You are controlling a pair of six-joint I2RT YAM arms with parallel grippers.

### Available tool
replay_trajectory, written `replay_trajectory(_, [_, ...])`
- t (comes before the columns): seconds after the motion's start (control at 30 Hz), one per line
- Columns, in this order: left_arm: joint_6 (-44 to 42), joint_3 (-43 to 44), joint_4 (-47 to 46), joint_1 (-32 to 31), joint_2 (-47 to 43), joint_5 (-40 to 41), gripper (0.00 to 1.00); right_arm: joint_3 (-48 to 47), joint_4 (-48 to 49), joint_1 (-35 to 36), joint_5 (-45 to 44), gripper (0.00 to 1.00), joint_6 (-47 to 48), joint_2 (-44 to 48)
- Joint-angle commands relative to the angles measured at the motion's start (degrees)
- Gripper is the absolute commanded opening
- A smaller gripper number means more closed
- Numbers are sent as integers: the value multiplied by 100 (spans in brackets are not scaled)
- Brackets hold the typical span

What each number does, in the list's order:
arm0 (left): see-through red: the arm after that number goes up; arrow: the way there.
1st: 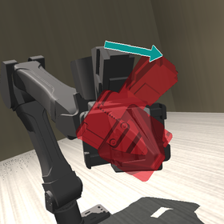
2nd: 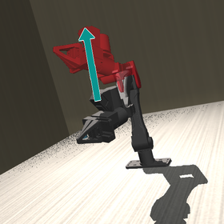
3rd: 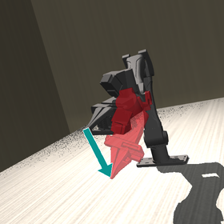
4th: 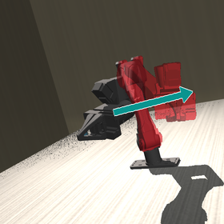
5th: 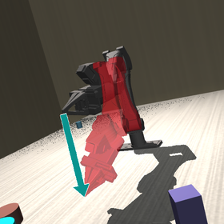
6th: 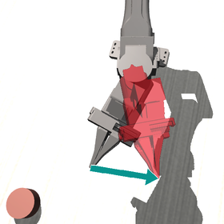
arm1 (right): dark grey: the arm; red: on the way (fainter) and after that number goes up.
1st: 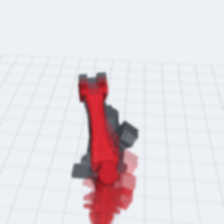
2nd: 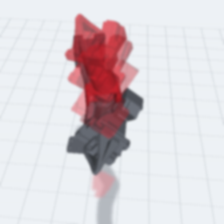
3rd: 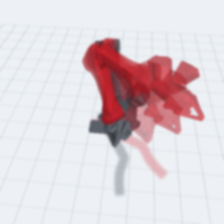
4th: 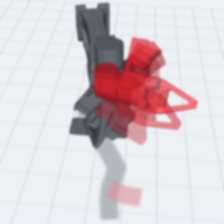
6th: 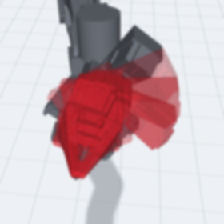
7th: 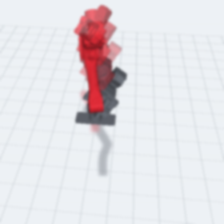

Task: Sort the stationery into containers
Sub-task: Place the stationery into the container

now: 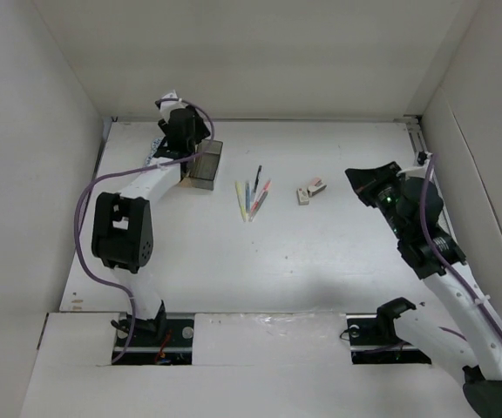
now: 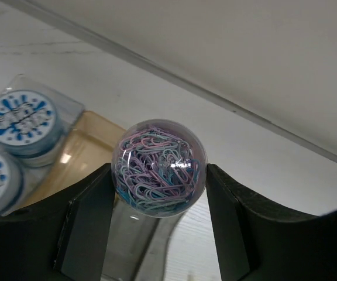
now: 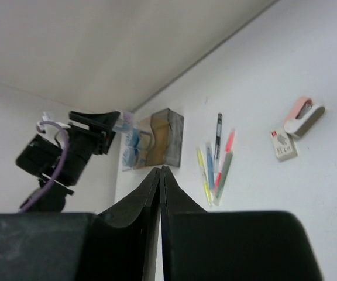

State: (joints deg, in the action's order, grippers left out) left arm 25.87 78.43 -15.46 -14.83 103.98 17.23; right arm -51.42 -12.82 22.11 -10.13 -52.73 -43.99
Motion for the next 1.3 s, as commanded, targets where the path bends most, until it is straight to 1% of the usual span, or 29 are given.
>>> replay_trajectory(0.0, [147,-65,-80,217,-493,70,33,140,552,118,82,9,-62,-30])
replay_trajectory(0.03, [147,-65,-27,287,-493,70,33,141,552,118,81,10,-62,-92])
replay_trajectory(0.13, [85,5,104,445,-230,184,33,202,605,171,81,12,-62,-206])
replay_trajectory(0.17, [-2,57,105,446,-177,236,33,255,657,171,81,16,-62,-207])
replay_trajectory(0.2, [-3,119,105,446,-46,306,33,255,658,223,29,19,-62,-207])
replay_trajectory(0.4, [-82,383,158,446,376,307,33,308,711,276,29,30,-62,-312])
replay_trajectory(0.43, [-82,383,158,446,464,307,33,308,711,276,29,30,-62,-312])
replay_trajectory(0.5, [-82,444,158,446,552,307,33,308,763,329,-33,34,-62,-365])
replay_trajectory(0.63, [-82,620,219,446,729,307,36,308,763,329,-33,35,-62,-365])
replay_trajectory(0.77, [-82,621,272,446,869,307,37,308,763,329,-33,36,-62,-365])
replay_trajectory(1.07, [-82,507,219,446,983,430,49,361,763,329,-147,38,-10,-242])
replay_trajectory(1.13, [-82,506,219,446,983,430,57,361,763,329,-147,38,-9,-242])
replay_trajectory(1.2, [-82,454,219,446,983,482,63,361,763,329,-147,41,-9,-242])
replay_trajectory(1.23, [-82,454,219,446,931,483,70,361,763,329,-147,43,-9,-242])
replay_trajectory(1.27, [-82,401,219,446,931,483,73,361,763,329,-147,45,-9,-242])
